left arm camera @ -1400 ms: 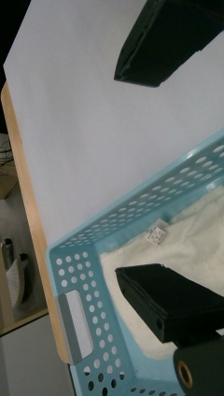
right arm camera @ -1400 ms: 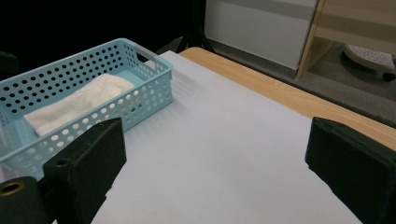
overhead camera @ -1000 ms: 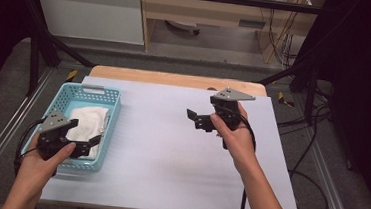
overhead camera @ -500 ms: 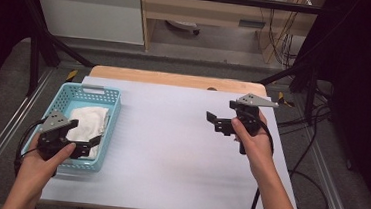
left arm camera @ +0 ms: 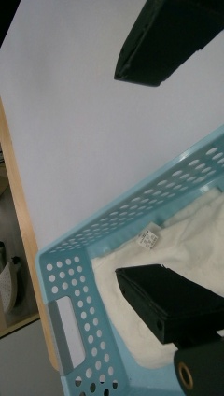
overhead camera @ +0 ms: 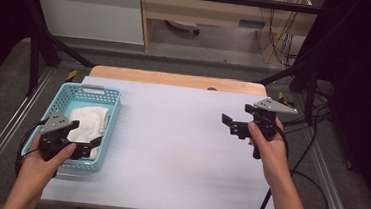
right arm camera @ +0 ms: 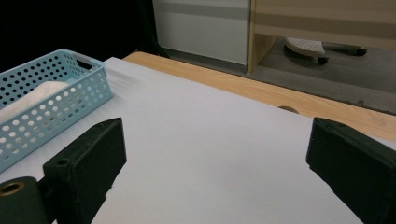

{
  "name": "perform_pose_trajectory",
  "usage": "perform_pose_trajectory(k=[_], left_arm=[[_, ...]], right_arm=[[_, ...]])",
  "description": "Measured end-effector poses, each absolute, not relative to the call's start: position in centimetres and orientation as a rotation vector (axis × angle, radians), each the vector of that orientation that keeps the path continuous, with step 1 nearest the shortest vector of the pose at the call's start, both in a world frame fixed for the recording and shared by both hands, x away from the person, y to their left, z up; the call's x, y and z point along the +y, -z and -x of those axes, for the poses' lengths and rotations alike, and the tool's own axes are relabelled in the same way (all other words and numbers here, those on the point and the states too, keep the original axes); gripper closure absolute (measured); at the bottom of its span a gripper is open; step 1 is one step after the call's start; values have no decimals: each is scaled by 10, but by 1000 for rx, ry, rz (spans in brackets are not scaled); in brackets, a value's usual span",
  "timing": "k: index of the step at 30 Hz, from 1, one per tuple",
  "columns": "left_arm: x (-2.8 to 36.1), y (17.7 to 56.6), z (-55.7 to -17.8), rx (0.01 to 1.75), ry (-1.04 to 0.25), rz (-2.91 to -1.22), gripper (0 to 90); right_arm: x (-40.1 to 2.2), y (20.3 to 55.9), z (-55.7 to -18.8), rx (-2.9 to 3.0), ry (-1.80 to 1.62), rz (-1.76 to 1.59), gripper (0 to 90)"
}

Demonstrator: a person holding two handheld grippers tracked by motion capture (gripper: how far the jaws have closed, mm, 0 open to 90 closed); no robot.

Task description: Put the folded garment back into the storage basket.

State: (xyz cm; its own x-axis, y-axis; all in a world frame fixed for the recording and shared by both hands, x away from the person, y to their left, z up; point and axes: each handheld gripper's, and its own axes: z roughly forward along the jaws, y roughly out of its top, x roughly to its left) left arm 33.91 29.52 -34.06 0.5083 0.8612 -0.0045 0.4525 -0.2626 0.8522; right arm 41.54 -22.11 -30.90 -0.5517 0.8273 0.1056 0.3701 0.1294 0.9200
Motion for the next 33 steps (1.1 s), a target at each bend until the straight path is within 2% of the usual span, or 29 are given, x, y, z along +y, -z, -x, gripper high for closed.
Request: perform_pose_trajectory(k=[16,33], left_arm=[[292,343,-339,1083,-576,-1921,54],[288,344,-337,1078,-571,-1927,52]], right_arm=[[-254,311,-401,1933,-1399,-1185,54],[-284,333,-372,1869,-1409,-1245,53]])
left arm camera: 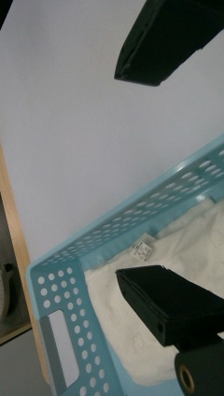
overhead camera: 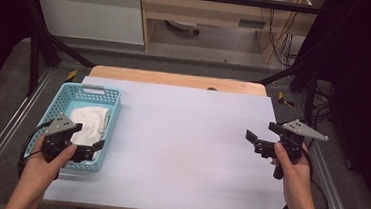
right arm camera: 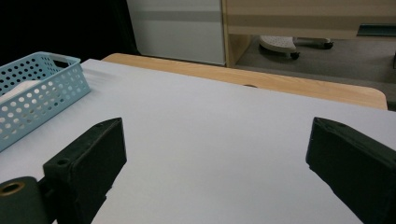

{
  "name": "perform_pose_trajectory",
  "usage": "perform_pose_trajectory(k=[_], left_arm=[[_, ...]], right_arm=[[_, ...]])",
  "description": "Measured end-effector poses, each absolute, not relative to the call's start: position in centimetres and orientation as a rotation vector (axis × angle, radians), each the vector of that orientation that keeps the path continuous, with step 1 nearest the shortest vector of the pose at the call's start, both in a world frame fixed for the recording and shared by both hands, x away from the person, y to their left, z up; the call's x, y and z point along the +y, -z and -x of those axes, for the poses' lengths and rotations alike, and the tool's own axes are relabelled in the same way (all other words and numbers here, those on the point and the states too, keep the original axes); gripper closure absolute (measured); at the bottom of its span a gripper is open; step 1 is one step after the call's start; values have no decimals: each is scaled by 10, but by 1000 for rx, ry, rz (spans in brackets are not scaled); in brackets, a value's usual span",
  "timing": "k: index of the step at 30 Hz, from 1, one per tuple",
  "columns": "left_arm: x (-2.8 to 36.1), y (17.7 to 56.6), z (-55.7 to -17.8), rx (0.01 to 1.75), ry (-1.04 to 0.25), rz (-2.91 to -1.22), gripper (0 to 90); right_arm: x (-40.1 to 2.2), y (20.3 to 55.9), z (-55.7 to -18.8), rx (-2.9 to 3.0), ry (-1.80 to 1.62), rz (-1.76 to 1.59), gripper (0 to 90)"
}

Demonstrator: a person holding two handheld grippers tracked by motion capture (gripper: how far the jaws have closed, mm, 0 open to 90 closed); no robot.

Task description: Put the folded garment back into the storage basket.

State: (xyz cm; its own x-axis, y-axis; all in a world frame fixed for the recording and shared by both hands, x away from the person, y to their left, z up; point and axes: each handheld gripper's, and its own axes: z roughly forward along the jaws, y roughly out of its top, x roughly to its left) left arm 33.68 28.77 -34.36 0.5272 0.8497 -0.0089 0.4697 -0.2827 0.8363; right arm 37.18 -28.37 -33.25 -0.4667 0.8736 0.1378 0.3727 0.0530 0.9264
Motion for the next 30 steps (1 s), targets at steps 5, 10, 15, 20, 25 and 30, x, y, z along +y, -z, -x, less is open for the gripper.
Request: perform_pose_trajectory(k=[5,10,15,20,25,30], left_arm=[[287,343,-336,1074,-571,-1933,51],[288,343,-335,1074,-567,-1930,51],[287,343,-335,1069,-565,-1931,51],[288,343,-334,1068,-565,-1932,51],[287,343,-333,1065,-564,-1936,50],[287,343,-332,1063,-564,-1942,50]], right_arm=[[-290,340,-365,1852,-1415,-1265,50],[-295,349,-360,1842,-1416,-1287,50],[-298,359,-354,1843,-1411,-1303,48],[-298,369,-348,1847,-1413,-1320,49],[-295,381,-343,1862,-1388,-1317,49],[-292,394,-338,1884,-1370,-1326,48]])
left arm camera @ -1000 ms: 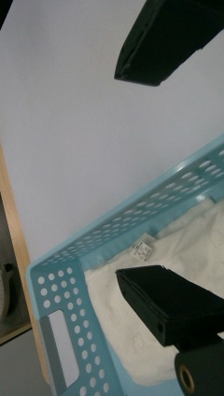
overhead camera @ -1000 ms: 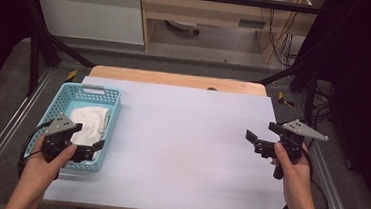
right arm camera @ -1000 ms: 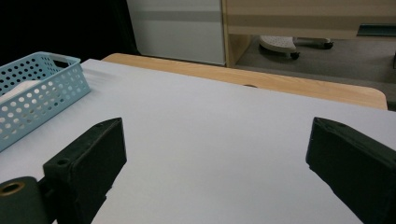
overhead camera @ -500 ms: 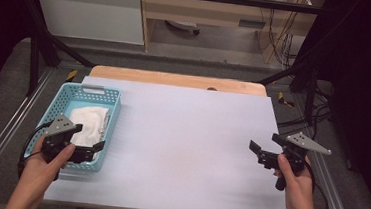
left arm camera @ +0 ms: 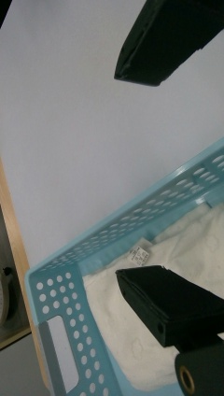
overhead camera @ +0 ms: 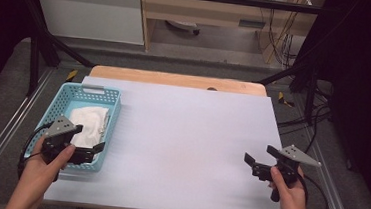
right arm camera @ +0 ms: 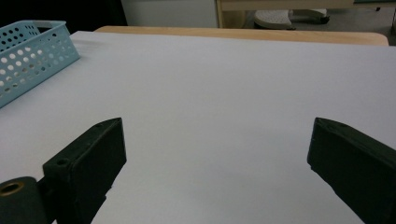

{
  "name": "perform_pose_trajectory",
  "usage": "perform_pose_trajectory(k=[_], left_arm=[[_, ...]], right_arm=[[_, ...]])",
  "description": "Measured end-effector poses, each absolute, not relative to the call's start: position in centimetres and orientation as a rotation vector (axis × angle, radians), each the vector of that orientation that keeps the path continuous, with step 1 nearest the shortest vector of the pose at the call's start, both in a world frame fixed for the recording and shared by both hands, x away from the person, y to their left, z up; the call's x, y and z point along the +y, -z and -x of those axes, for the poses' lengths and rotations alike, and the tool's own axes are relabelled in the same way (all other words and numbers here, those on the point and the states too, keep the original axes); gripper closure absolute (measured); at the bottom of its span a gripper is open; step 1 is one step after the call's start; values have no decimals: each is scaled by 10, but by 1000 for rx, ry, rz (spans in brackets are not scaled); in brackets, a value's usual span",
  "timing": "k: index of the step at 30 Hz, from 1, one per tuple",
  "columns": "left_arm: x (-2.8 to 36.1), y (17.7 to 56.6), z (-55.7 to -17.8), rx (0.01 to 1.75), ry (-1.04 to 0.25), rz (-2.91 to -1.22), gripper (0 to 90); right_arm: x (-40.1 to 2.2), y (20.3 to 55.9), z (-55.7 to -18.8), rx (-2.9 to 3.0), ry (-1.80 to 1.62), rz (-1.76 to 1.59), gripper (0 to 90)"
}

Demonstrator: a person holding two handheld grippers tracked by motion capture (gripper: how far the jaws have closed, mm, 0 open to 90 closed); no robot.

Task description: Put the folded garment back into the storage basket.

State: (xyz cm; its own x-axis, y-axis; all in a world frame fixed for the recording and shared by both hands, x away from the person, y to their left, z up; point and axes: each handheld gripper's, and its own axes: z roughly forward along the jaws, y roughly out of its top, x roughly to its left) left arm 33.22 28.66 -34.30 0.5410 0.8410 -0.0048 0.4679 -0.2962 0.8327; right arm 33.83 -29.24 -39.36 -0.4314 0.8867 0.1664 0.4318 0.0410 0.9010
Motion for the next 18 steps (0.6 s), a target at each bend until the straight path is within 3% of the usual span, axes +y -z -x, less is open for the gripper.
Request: perform_pose_trajectory(k=[18], left_arm=[[285,353,-327,1055,-543,-1921,51]], right_arm=[[-277,423,-328,1961,-1351,-1326,52]])
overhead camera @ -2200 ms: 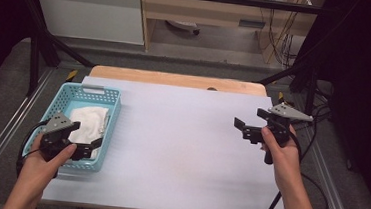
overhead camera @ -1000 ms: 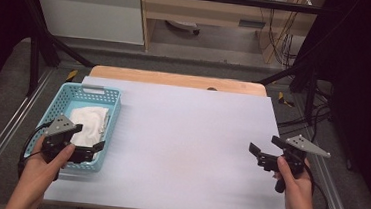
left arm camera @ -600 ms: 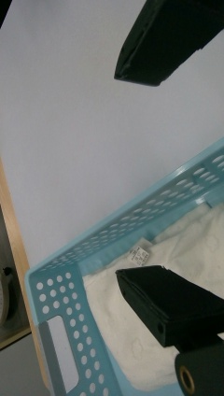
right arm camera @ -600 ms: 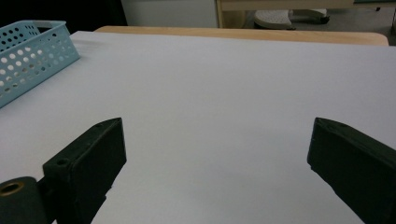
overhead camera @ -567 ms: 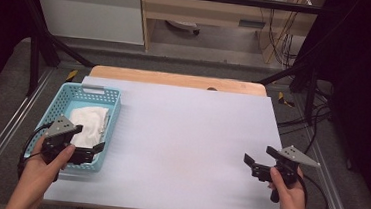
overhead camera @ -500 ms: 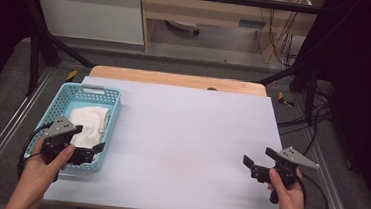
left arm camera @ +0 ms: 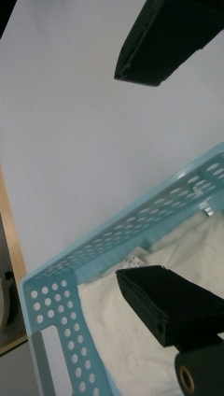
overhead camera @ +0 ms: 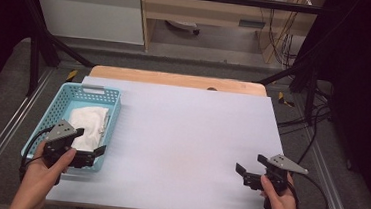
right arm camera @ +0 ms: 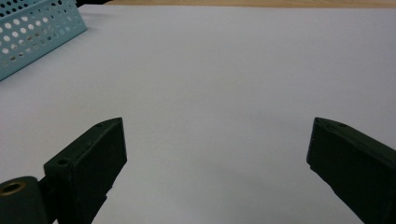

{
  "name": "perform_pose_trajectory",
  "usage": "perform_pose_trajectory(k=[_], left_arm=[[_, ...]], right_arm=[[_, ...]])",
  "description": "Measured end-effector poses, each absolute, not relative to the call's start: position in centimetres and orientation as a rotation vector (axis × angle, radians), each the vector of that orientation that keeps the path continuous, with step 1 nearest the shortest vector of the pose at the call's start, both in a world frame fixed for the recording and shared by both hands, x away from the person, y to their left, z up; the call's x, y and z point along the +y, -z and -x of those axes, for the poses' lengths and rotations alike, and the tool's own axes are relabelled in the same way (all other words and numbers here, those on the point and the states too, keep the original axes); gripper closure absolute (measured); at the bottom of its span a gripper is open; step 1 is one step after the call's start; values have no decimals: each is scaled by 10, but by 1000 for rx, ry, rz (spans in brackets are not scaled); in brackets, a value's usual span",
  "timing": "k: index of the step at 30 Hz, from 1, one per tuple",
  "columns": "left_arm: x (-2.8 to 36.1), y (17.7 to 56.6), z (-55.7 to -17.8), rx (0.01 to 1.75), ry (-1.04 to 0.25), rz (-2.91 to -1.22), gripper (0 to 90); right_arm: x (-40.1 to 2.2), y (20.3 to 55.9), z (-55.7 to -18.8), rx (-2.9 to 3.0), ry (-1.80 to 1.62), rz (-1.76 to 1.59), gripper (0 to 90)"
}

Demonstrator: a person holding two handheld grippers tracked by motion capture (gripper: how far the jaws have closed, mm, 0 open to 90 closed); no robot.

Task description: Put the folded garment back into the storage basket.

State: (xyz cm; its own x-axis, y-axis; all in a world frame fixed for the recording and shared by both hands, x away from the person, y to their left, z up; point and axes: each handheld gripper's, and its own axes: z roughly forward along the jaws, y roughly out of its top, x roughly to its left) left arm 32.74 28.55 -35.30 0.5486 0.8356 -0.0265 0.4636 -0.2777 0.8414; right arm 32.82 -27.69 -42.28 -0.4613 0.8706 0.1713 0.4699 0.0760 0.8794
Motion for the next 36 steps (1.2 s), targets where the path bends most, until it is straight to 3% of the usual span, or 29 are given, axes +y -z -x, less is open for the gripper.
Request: perform_pose_trajectory(k=[26,36], left_arm=[[284,372,-326,1062,-509,-1922,53],[263,369,-323,1006,-504,-1924,57]], right_arm=[[-232,444,-344,2034,-1363,-1222,55],[-213,445,-353,2030,-1382,-1144,55]])
